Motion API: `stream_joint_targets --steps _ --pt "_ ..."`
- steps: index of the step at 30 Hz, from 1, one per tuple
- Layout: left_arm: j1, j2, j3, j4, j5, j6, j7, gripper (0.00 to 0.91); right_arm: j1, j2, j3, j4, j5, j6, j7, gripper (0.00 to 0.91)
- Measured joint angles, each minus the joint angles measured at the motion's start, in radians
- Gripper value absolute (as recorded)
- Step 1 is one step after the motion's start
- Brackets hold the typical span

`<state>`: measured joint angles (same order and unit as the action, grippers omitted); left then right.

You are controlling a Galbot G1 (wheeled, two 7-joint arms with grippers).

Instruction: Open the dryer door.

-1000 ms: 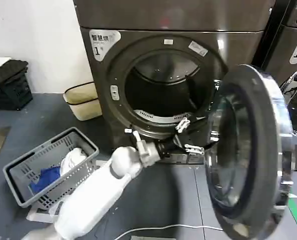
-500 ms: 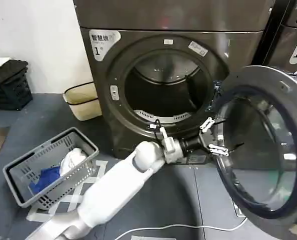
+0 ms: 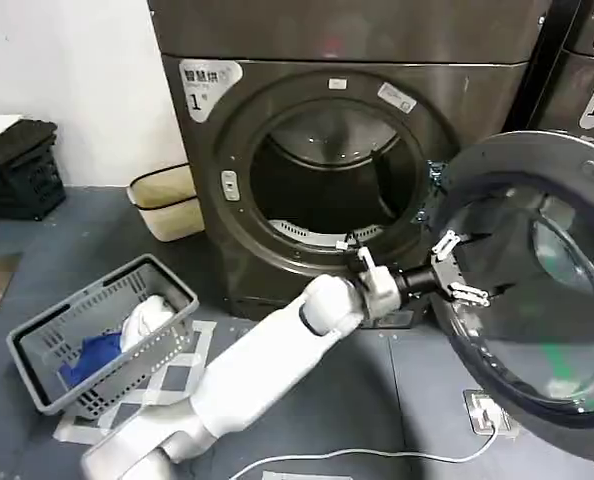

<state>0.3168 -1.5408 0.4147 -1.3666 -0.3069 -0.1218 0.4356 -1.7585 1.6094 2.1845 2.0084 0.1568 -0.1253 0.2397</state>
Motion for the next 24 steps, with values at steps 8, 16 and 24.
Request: stream_joint_targets --steps 8,16,24 --pt "-0.016 -0.051 0.003 0.049 0.012 0.019 -0.023 0.907 0.005 0.0 0.054 -0.018 -0.06 0.003 0.063 0.907" --pt "-0.016 -0.069 -0.004 0.065 0.011 0.036 -0.034 0.907 0.003 0.0 0.066 -0.021 -0.062 0.004 0.07 0.907" --pt "0.006 -0.068 0.0 0.02 -0.013 0.076 -0.011 0.907 -0.002 0.0 0.053 -0.025 -0.038 0.004 0.069 0.907"
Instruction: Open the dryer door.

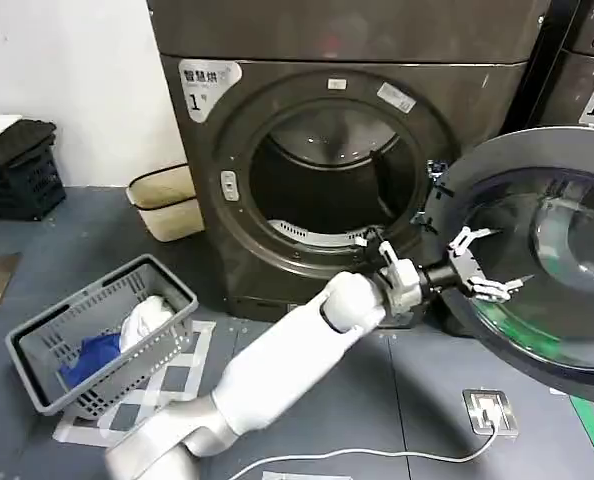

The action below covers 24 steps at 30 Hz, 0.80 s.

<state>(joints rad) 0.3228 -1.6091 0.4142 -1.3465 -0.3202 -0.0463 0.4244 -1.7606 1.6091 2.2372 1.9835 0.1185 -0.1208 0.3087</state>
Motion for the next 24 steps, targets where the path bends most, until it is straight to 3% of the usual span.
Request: stream_joint_targets --steps 4,9,24 --pt "0.036 0.006 -0.003 -0.073 -0.018 0.057 0.027 0.907 0.004 0.0 -0.014 0.001 0.017 -0.005 0.006 0.907" --pt "0.098 0.121 -0.024 -0.218 -0.044 0.164 0.039 0.907 0.013 0.0 -0.035 0.01 0.019 -0.035 -0.01 0.907" --pt "0.242 0.448 -0.107 -0.537 -0.077 0.263 -0.06 0.907 0.01 0.0 -0.088 0.0 0.044 -0.001 -0.026 0.907"
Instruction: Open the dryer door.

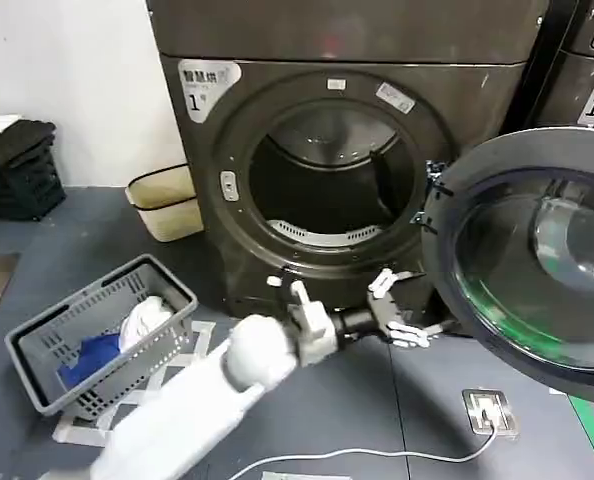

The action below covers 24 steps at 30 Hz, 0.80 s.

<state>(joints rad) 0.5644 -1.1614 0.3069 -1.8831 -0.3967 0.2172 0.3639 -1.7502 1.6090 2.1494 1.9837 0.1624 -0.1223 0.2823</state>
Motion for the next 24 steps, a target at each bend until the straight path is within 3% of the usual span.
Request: stream_joint_targets --steps 10,15,24 --pt "0.105 0.229 -0.144 -0.149 -0.197 0.13 -0.156 0.907 0.021 0.0 -0.055 -0.001 0.021 0.022 -0.033 0.907" --pt "0.177 0.337 -0.251 -0.195 -0.328 0.222 -0.28 0.907 0.031 0.0 -0.078 0.003 0.026 0.024 -0.052 0.907" --pt "0.353 0.53 -0.438 -0.204 -0.587 0.308 -0.539 0.907 0.046 0.0 -0.122 -0.003 0.028 0.051 -0.083 0.907"
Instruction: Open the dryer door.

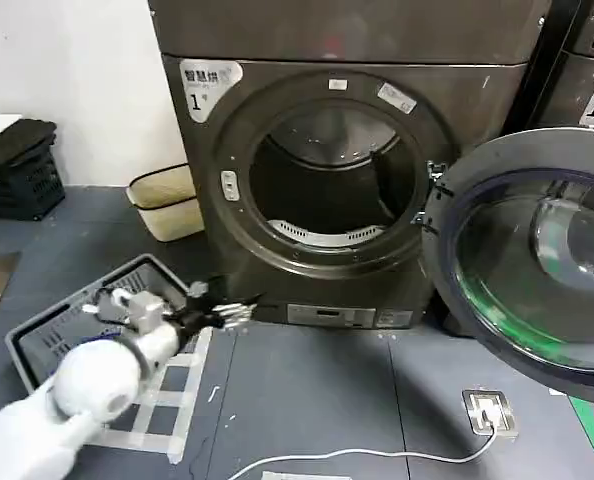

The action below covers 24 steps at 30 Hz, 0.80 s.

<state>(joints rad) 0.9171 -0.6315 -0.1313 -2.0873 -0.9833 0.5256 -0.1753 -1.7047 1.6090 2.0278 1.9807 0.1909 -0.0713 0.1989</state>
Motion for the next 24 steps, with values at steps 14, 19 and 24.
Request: stream_joint_targets --steps 14,19,24 --pt "0.063 0.164 -0.17 0.065 -0.538 0.203 -0.407 0.907 -0.011 0.0 -0.032 0.008 0.074 0.04 -0.027 0.907" --pt "0.05 0.198 -0.191 0.097 -0.684 0.211 -0.483 0.907 -0.021 0.0 -0.033 0.001 0.109 0.059 -0.023 0.907" --pt "0.021 0.222 -0.192 0.141 -0.817 0.211 -0.579 0.907 -0.03 0.0 -0.027 -0.013 0.141 0.089 -0.012 0.907"
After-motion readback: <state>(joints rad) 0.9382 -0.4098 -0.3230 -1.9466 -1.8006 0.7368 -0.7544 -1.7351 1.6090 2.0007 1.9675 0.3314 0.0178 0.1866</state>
